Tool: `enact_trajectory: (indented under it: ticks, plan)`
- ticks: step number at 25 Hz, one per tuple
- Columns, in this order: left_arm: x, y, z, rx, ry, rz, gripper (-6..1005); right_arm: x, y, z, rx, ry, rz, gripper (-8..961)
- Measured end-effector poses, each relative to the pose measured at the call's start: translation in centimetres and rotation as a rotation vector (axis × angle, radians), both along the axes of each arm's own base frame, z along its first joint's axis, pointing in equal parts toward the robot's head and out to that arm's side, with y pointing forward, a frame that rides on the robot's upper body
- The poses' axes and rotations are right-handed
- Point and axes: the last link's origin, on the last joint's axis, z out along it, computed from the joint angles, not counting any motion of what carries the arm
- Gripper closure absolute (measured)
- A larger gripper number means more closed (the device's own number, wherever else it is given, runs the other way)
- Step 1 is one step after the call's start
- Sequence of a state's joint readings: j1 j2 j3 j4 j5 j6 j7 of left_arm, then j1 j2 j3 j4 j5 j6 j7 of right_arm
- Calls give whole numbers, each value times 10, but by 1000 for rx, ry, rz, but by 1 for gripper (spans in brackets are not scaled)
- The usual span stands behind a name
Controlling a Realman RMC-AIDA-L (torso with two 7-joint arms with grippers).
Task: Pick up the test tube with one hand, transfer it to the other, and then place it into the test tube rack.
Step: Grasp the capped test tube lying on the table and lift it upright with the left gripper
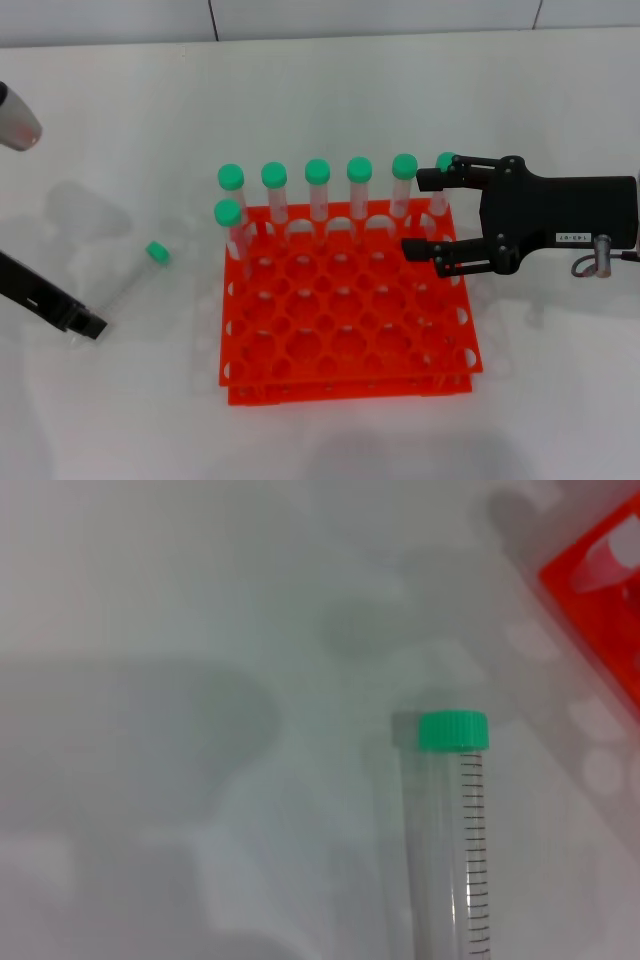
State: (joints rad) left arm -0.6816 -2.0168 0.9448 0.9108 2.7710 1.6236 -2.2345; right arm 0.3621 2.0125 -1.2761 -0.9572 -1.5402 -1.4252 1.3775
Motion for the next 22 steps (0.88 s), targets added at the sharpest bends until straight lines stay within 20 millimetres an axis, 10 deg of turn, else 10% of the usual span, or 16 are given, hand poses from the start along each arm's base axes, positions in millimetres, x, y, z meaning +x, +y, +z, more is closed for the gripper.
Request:
enact_trajectory:
  ticks: [22]
  plan:
    - [31, 37, 44, 449, -397, -329, 800, -1, 3, 2, 20, 7, -10, 130]
